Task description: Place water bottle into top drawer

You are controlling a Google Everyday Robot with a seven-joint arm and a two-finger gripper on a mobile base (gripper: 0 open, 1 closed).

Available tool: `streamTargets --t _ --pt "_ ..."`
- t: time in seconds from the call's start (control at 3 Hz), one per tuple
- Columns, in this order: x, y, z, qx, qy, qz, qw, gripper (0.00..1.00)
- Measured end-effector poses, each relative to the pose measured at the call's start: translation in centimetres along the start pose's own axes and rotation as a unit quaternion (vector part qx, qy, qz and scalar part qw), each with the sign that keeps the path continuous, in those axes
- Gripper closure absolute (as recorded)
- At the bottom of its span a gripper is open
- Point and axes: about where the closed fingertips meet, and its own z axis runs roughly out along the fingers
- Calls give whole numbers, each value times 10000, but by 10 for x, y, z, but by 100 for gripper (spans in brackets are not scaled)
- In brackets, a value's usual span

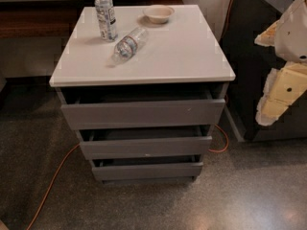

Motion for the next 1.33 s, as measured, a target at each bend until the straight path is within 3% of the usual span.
streamTargets --t 0.67,1.0,1.33 --pt "-2 -4 6 -36 -46 -56 10000 0" --pt "-9 -15 26 -104 -167 -156 9997 0" --pt "-18 -27 68 -264 -368 -330 9984 0"
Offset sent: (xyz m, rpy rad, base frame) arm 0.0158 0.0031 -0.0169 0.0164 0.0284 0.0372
